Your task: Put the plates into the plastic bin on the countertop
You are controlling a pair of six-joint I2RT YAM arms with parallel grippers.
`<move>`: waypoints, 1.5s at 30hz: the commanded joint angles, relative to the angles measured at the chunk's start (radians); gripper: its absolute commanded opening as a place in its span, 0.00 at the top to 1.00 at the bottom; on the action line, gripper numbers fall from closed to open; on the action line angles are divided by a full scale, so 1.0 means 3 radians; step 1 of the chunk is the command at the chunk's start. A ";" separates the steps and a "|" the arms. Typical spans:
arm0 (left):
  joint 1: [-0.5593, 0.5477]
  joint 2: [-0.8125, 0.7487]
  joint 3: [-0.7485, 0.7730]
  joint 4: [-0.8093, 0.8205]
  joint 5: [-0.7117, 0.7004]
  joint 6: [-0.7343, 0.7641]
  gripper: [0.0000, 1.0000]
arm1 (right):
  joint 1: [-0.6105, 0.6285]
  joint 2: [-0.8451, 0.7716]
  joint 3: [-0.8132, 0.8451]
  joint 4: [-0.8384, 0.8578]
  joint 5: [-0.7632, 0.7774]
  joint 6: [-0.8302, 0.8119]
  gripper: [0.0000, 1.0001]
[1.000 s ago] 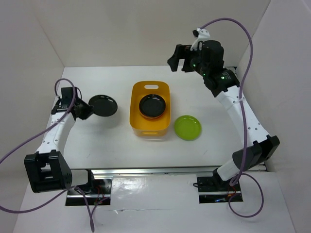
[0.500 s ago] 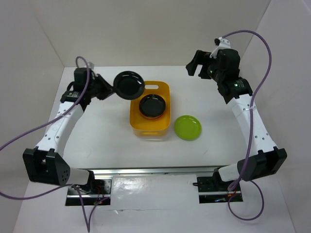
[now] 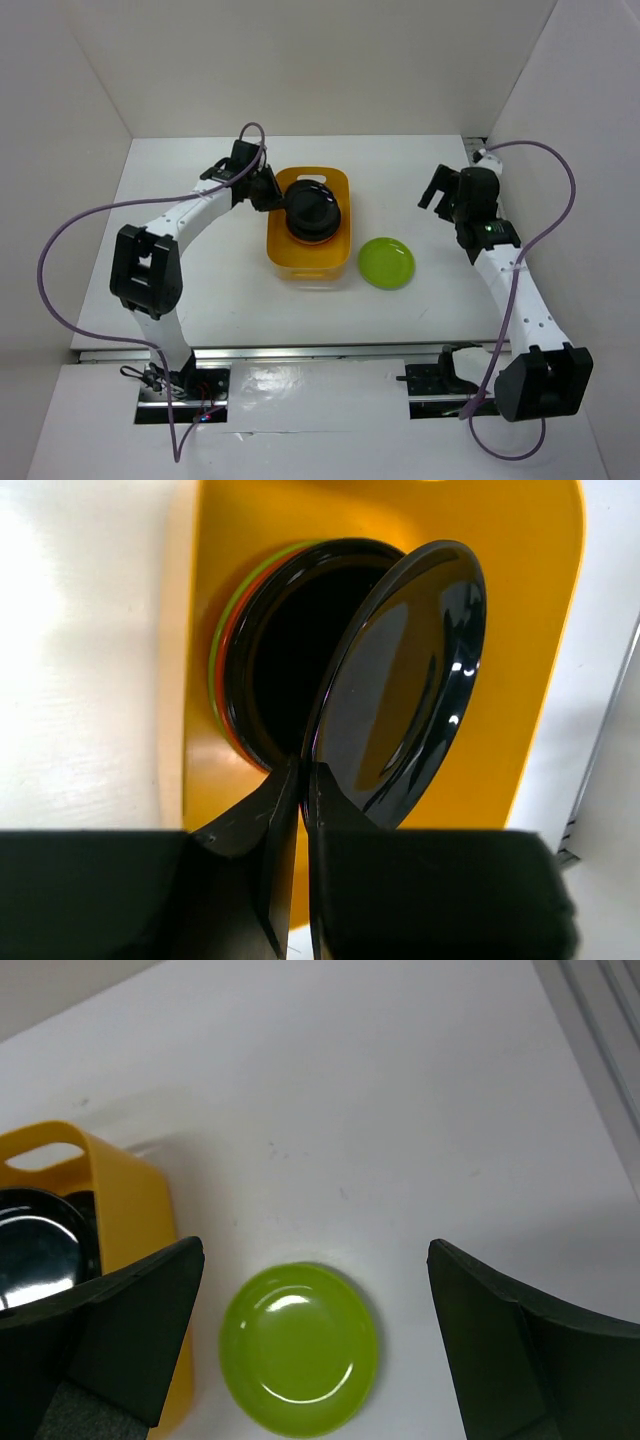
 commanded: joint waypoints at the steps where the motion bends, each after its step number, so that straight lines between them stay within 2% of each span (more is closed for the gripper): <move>1: -0.0072 0.0123 0.0293 0.0025 -0.0070 0.0088 1.00 | -0.0148 -0.0162 -0.0399 -0.0073 0.0218 0.0175 0.00; 2: -0.0103 0.0123 0.0293 0.0025 -0.0101 0.0088 1.00 | -0.0149 -0.0202 -0.0481 -0.0073 0.0055 0.0231 0.00; 3: -0.0103 0.0163 0.0293 -0.0005 -0.0101 0.0088 0.94 | -0.0189 -0.0203 -0.0578 -0.0138 -0.0048 0.0267 0.00; 5: -0.0139 0.0200 0.0334 -0.0036 -0.0172 0.0088 0.72 | -0.0281 -0.0157 -0.0625 -0.0226 -0.0293 0.0344 0.00; 7: -0.0175 0.0235 0.0370 -0.0036 -0.0173 0.0088 0.62 | -0.0317 -0.0157 -0.0717 -0.0256 -0.0351 0.0385 0.00; 8: -0.0175 0.0235 0.0370 -0.0036 -0.0173 0.0058 0.52 | -0.0318 -0.0192 -0.0747 -0.0257 -0.0386 0.0431 0.00; 9: -0.0210 0.0235 0.0370 -0.0036 -0.0173 0.0057 0.48 | -0.0353 -0.0193 -0.0778 -0.0257 -0.0417 0.0462 0.00; 11: -0.0211 0.0235 0.0401 -0.0067 -0.0173 0.0057 0.34 | -0.0353 -0.0193 -0.0814 -0.0298 -0.0447 0.0497 0.00; 12: -0.0211 0.0235 0.0401 -0.0097 -0.0208 0.0057 0.24 | -0.0353 -0.0193 -0.0870 -0.0298 -0.0503 0.0498 0.00; 13: -0.0211 0.0235 0.0431 -0.0098 -0.0178 0.0057 0.07 | -0.0353 -0.0193 -0.0956 -0.0298 -0.0539 0.0498 0.00; 14: -0.0241 0.0235 0.0432 -0.0098 -0.0178 0.0057 0.00 | -0.0353 -0.0193 -0.1013 -0.0262 -0.0600 0.0498 0.00; 19: -0.0277 -0.0045 0.0600 -0.0098 0.0011 0.0027 0.00 | -0.0323 -0.0126 -0.1406 0.0024 -0.0938 0.0580 0.00; 24: -0.0277 -0.0219 0.0891 -0.0204 0.0236 0.0027 0.00 | -0.0103 0.0042 -0.1617 0.0326 -0.0939 0.0621 0.03; 29: -0.0277 -0.0429 0.1259 -0.0715 -0.0044 0.0170 0.00 | 0.0004 0.0298 -0.1683 0.0520 -0.0862 0.0651 0.12; 31: -0.0110 -0.0556 0.1296 -0.0808 -0.0045 0.0200 0.00 | 0.0005 0.0364 -0.1724 0.0576 -0.0862 0.0651 0.13; 35: 0.0156 -0.0776 0.1067 -0.0880 0.0067 0.0200 0.00 | 0.0005 0.0543 -0.1755 0.0648 -0.0786 0.0717 0.23; 36: 0.0203 -0.0823 0.1010 -0.0880 0.0068 0.0200 0.00 | 0.0005 0.0544 -0.1790 0.0694 -0.0785 0.0718 0.33; 40: 0.0408 -0.0951 0.0790 -0.0880 0.0159 0.0231 0.00 | 0.0035 0.0722 -0.1862 0.0786 -0.0754 0.0799 0.56; 41: 0.0484 -0.1001 0.0749 -0.0880 0.0195 0.0231 0.00 | 0.0035 0.0809 -0.1862 0.0786 -0.0694 0.0799 0.64; 43: 0.0561 -0.1043 0.0657 -0.0880 0.0195 0.0231 0.00 | 0.0066 0.0881 -0.1832 0.0751 -0.0658 0.0835 0.88; 44: 0.0647 -0.1078 0.0626 -0.0880 0.0236 0.0231 0.00 | 0.0066 0.0881 -0.1832 0.0715 -0.0592 0.0835 0.96; 45: 0.0694 -0.1079 0.0595 -0.0880 0.0277 0.0262 0.00 | 0.0066 0.0917 -0.1751 0.0624 -0.0530 0.0871 1.00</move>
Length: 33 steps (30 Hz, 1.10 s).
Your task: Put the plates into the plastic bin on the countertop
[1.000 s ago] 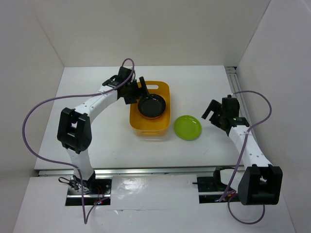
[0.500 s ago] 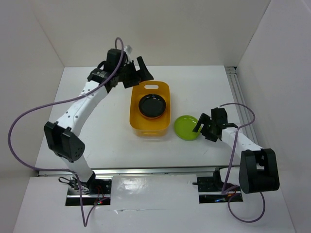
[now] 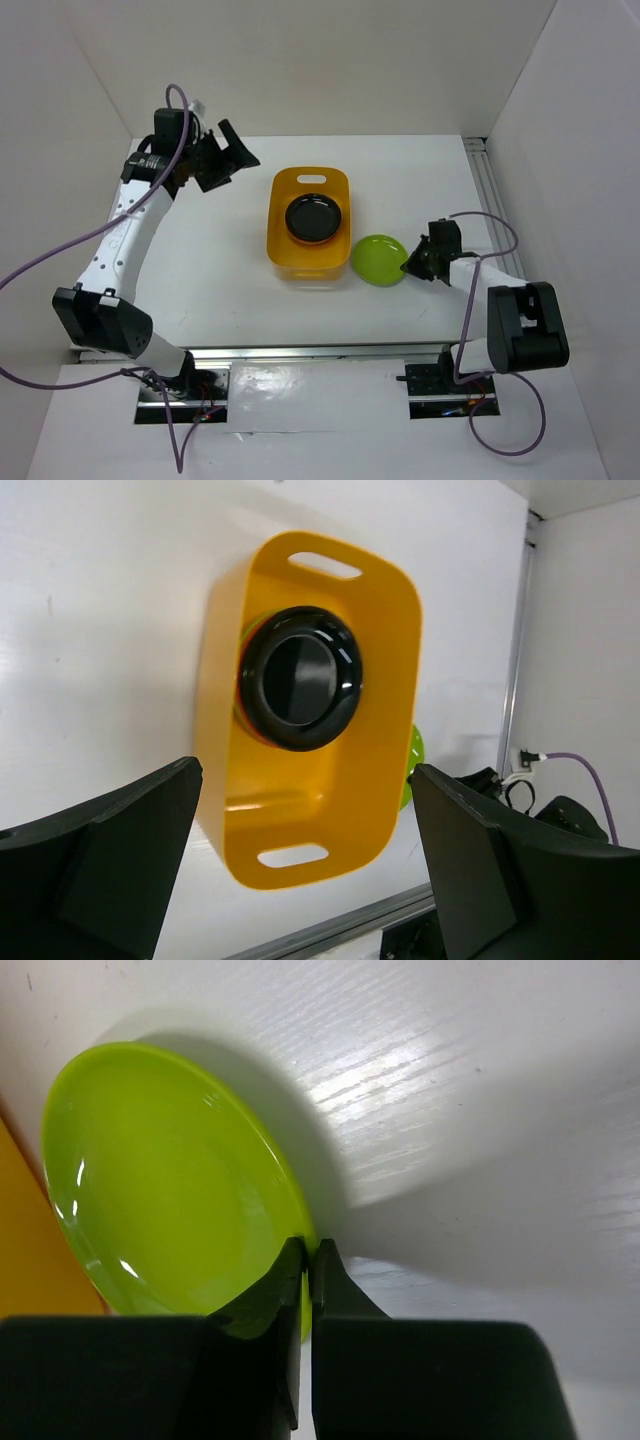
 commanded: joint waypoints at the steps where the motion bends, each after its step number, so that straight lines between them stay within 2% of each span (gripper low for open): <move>1: 0.0183 -0.0141 -0.0117 -0.0005 0.0177 0.0113 0.00 | 0.0052 0.0183 0.0012 -0.0336 0.0387 0.0000 1.00; 5: 0.0515 -0.0177 -0.0306 -0.0035 0.0402 0.0083 0.00 | 0.0052 0.0000 0.0456 -0.0846 0.0893 0.0189 1.00; 6: 0.0607 -0.0208 -0.0377 -0.0036 0.0402 0.0082 0.00 | 0.0082 -0.0097 0.0599 -0.0994 0.1238 0.0306 1.00; 7: 0.0643 -0.0238 -0.0419 -0.0036 0.0402 0.0047 0.00 | 0.0083 -0.0133 0.0930 -0.1320 0.1439 0.0363 1.00; 9: 0.0674 -0.0274 -0.0490 -0.0036 0.0402 0.0047 0.00 | 0.0083 -0.0174 0.1274 -0.1603 0.1969 0.0485 1.00; 10: 0.0710 -0.0310 -0.0521 -0.0036 0.0372 0.0011 0.00 | 0.0083 -0.0175 0.1595 -0.1797 0.2099 0.0486 1.00; 12: 0.0710 -0.0310 -0.0572 -0.0036 0.0371 -0.0020 0.00 | 0.0083 -0.0175 0.1868 -0.1890 0.2284 0.0486 1.00; 14: 0.0710 -0.0341 -0.0608 -0.0036 0.0371 -0.0020 0.00 | 0.0083 -0.0292 0.2072 -0.1703 0.2234 0.0308 1.00; 16: 0.0740 -0.0341 -0.0639 -0.0036 0.0305 -0.0051 0.00 | 0.0164 -0.0501 0.2073 -0.1427 0.1913 0.0139 1.00; 17: 0.0741 -0.0371 -0.0639 -0.0036 0.0305 -0.0051 0.00 | 0.0164 -0.0568 0.2073 -0.1101 0.1760 0.0077 1.00; 20: 0.0771 -0.0372 -0.0700 -0.0036 0.0132 -0.0051 0.00 | 0.0475 -0.0579 0.2129 -0.0751 0.1492 -0.0117 1.00; 22: 0.0873 -0.0372 -0.0771 -0.0036 0.0090 -0.0081 0.00 | 0.0822 -0.0320 0.2277 -0.0750 0.1553 -0.0311 1.00; 26: 0.0940 -0.0372 -0.0874 -0.0036 0.0009 -0.0112 0.00 | 0.1217 0.0054 0.2482 -0.0664 0.1405 -0.0603 1.00; 29: 0.0971 -0.0402 -0.0905 -0.0036 -0.0154 -0.0082 0.00 | 0.1503 0.0457 0.2737 -0.0760 0.1614 -0.0679 1.00; 33: 0.0971 -0.0402 -0.0905 -0.0072 -0.0186 -0.0051 0.00 | 0.1622 0.0888 0.2988 -0.0782 0.1610 -0.0777 1.00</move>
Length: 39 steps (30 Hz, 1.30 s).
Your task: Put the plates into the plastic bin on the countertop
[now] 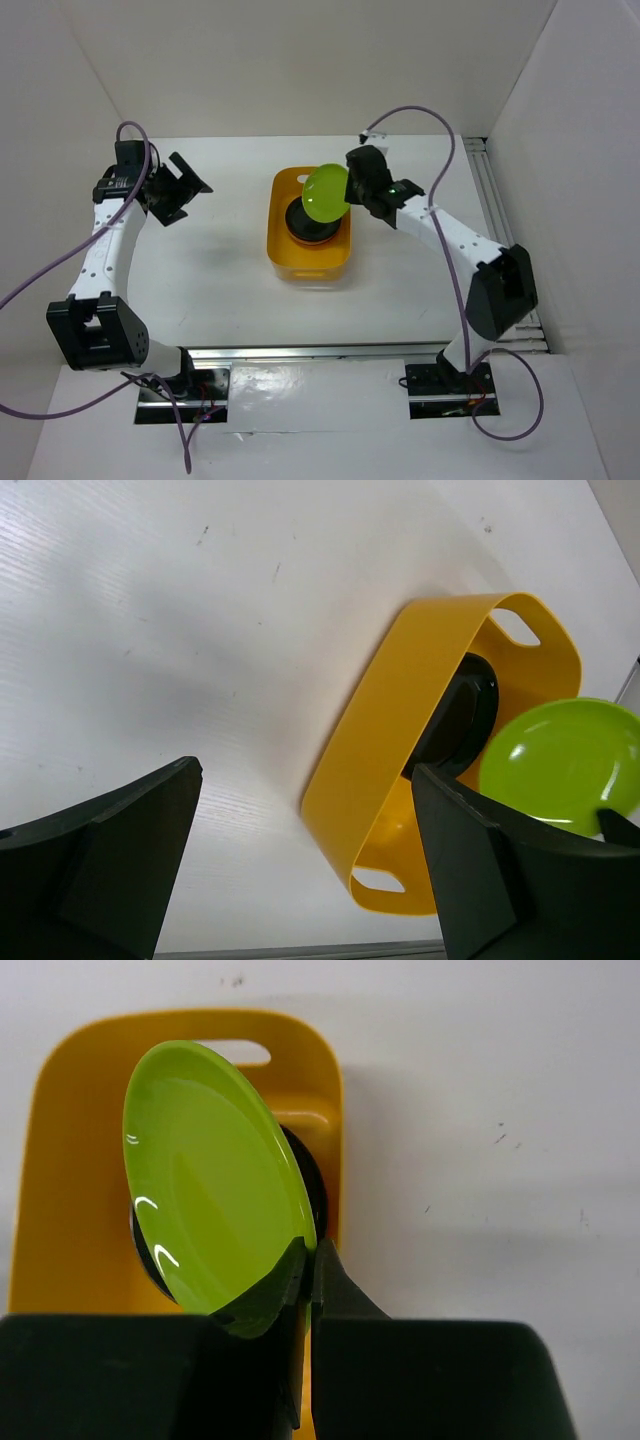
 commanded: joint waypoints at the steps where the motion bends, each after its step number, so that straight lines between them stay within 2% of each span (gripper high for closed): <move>1: 0.0018 -0.0117 0.0020 0.0025 -0.0091 -0.0011 0.00 | 0.0082 0.0210 0.0252 0.0155 0.0091 -0.0185 1.00; 11: 0.0049 -0.0117 0.0020 0.0025 -0.0121 0.0060 0.00 | 0.0189 0.0604 0.0431 0.0252 0.0071 -0.0215 1.00; 13: 0.0049 -0.0117 -0.0011 0.0025 -0.0121 0.0060 0.00 | 0.0189 0.0640 0.0401 0.0293 -0.0041 -0.0251 0.92; 15: 0.0049 -0.0117 -0.0011 -0.0006 -0.0121 0.0091 0.00 | 0.0189 0.0670 0.0436 0.0293 -0.0143 -0.0281 0.78; 16: 0.0049 -0.0117 -0.0011 -0.0006 -0.0121 0.0091 0.00 | 0.0189 0.0670 0.0472 0.0293 -0.0144 -0.0282 0.55; 17: 0.0049 -0.0117 -0.0011 -0.0006 -0.0121 0.0091 0.00 | 0.0225 0.0670 0.0503 0.0323 -0.0174 -0.0282 0.44; 20: 0.0049 -0.0117 -0.0011 -0.0006 -0.0121 0.0091 0.00 | 0.0286 0.0670 0.0594 0.0324 -0.0174 -0.0358 0.23; 23: 0.0049 -0.0153 0.0020 -0.0036 -0.0121 0.0091 0.00 | 0.0317 0.0670 0.0722 0.0232 -0.0174 -0.0358 0.10; 24: 0.0049 -0.0153 0.0060 -0.0036 -0.0121 0.0091 0.00 | 0.0317 0.0670 0.0804 0.0232 -0.0134 -0.0389 0.00; 31: 0.0049 -0.0153 0.0423 -0.0271 -0.0045 0.0152 0.00 | 0.0425 0.0211 0.1142 -0.0054 0.0081 -0.0451 0.00; 39: 0.0013 -0.0306 0.1164 -0.0660 -0.0305 0.0234 0.00 | -0.0162 -0.0688 0.1372 -0.0842 0.0291 -0.0623 0.00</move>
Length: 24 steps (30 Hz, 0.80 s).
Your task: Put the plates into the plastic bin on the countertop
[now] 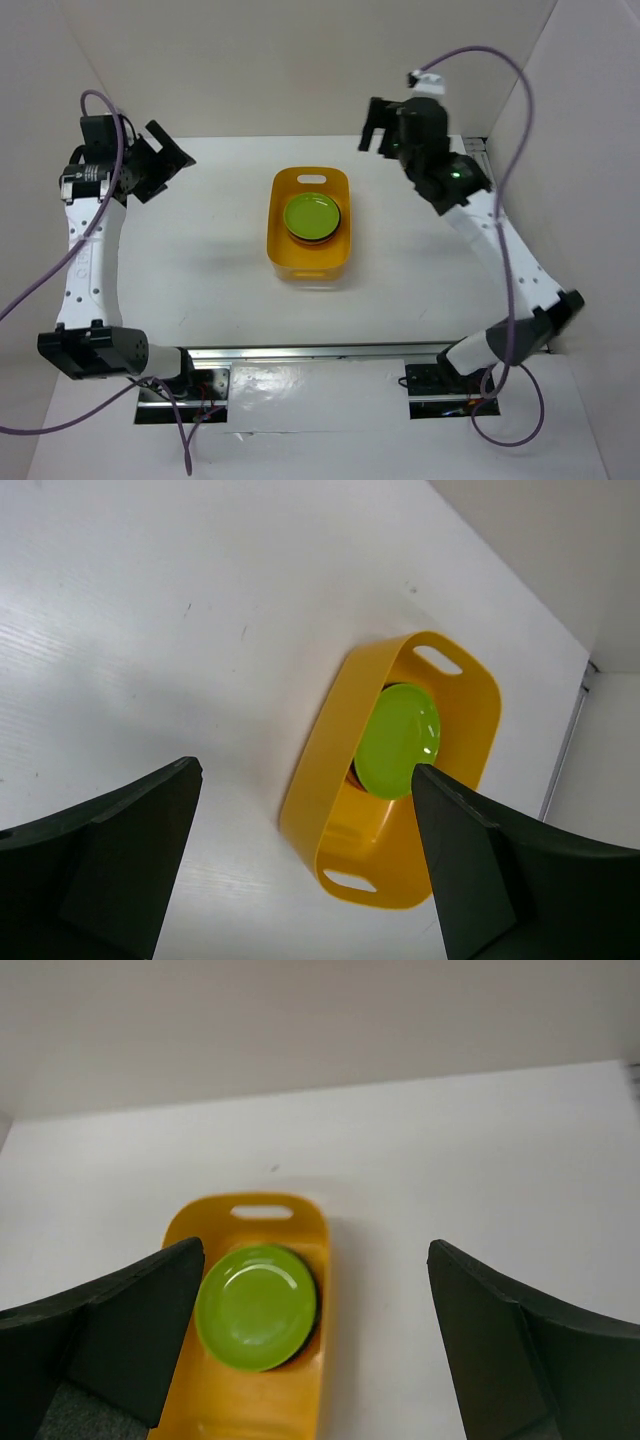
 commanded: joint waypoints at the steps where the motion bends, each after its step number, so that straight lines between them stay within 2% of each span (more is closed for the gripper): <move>1: -0.0012 -0.0239 0.0359 -0.0203 -0.0187 0.0106 0.00 | -0.0243 -0.0525 0.0187 -0.0473 0.0287 -0.0156 0.00; 7: -0.0053 -0.0388 0.0318 -0.0234 -0.0464 -0.0032 0.00 | -0.0571 -0.1108 -0.0027 -0.0837 0.0441 -0.0253 0.00; 14: -0.0053 -0.0388 0.0829 -0.0418 -0.0898 -0.0032 0.00 | -0.0643 -0.1548 -0.0390 -0.1026 0.0543 -0.0294 0.00; 17: -0.0053 -0.0342 0.0967 -0.0465 -0.0985 -0.0032 0.00 | -0.0643 -0.1579 -0.0421 -0.1067 0.0543 -0.0264 0.00; 24: -0.0053 -0.0342 0.0850 -0.0424 -0.1021 -0.0032 0.00 | -0.0643 -0.1518 -0.0370 -0.1057 0.0574 -0.0264 0.00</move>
